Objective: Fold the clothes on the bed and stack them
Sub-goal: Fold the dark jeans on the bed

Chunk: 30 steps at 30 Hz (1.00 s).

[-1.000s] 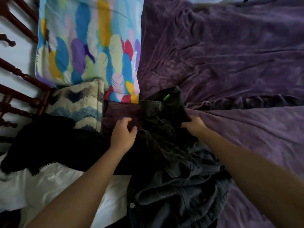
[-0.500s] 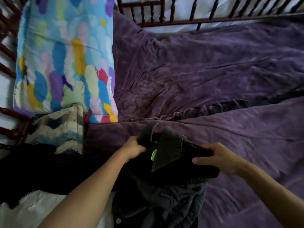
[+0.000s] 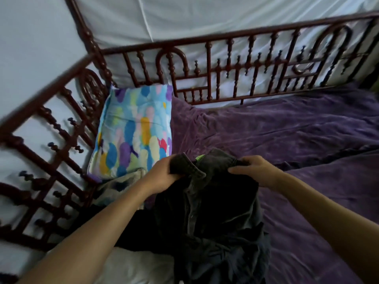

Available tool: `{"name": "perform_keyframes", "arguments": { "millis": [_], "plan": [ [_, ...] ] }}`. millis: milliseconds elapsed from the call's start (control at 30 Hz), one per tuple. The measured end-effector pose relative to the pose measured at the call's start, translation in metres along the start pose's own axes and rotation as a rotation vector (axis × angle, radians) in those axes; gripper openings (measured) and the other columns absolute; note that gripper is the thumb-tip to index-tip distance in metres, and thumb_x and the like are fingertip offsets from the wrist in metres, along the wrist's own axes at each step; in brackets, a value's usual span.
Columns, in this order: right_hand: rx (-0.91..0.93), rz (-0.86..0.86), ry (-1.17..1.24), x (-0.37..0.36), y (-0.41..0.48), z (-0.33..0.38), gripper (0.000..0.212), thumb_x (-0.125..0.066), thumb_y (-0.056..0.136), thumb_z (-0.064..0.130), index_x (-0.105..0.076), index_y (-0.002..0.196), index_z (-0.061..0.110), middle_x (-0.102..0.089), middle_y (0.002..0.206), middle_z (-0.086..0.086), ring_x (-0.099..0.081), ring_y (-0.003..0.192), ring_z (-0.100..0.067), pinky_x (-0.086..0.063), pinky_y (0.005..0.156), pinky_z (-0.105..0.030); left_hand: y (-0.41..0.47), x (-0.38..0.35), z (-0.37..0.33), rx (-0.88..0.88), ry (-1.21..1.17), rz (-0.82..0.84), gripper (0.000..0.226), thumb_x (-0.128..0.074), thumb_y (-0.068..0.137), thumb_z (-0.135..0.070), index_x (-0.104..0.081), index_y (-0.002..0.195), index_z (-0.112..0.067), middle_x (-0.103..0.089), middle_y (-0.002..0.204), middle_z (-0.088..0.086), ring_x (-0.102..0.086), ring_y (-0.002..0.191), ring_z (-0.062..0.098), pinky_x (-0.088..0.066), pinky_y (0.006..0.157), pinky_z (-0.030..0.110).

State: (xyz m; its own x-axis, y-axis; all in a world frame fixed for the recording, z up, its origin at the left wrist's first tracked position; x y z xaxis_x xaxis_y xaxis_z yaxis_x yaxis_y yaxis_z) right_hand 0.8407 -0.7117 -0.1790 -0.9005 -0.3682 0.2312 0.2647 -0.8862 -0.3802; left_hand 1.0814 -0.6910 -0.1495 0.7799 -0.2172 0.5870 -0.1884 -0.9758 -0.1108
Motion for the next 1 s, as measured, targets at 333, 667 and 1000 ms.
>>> {"name": "perform_keyframes", "arguments": {
  "millis": [333,667,1000],
  "plan": [
    [0.617,-0.523,-0.419,0.085,-0.135,0.202,0.017,-0.078,0.079,0.017,-0.065,0.084,0.006,-0.059,0.071,-0.004,-0.052,0.061,-0.008,-0.042,0.057,-0.021,-0.07,0.092,-0.083,-0.034,0.201,0.067,0.014,-0.075,0.081,-0.009,-0.069,0.093,-0.01,-0.064,0.059,-0.002,-0.059,0.057,0.01,-0.048,0.06,0.031],
    [0.725,-0.453,-0.512,0.069,-0.226,0.219,0.017,-0.078,0.079,0.015,-0.063,0.075,0.007,-0.05,0.063,0.003,-0.044,0.054,0.002,-0.034,0.052,-0.017,-0.07,-0.02,-0.101,-0.163,-0.106,0.151,0.099,-0.088,0.062,-0.022,-0.031,0.143,-0.023,-0.043,0.132,-0.013,-0.039,0.13,0.007,-0.032,0.098,0.016],
    [0.792,-0.598,-0.429,0.131,-0.335,0.228,0.018,-0.077,0.077,0.011,-0.069,0.088,0.001,-0.055,0.07,0.0,-0.05,0.067,-0.005,-0.043,0.064,-0.023,-0.079,-0.094,-0.155,0.01,-0.474,0.731,0.076,-0.094,0.042,-0.046,-0.069,0.098,-0.002,-0.072,0.096,0.011,-0.07,0.083,0.021,-0.055,0.079,0.031]
  ]
}}
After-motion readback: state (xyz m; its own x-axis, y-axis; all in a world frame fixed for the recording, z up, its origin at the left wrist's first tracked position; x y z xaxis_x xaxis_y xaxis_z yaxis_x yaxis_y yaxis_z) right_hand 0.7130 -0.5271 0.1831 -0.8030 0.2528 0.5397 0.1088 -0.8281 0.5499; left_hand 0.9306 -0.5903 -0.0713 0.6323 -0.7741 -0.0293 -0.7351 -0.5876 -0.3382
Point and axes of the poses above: each hand's wrist, its own y-axis towards the middle knuckle, its own x-axis out of the back of the hand, z = x × y, the point moved 10 cm from there along y, towards the middle knuckle
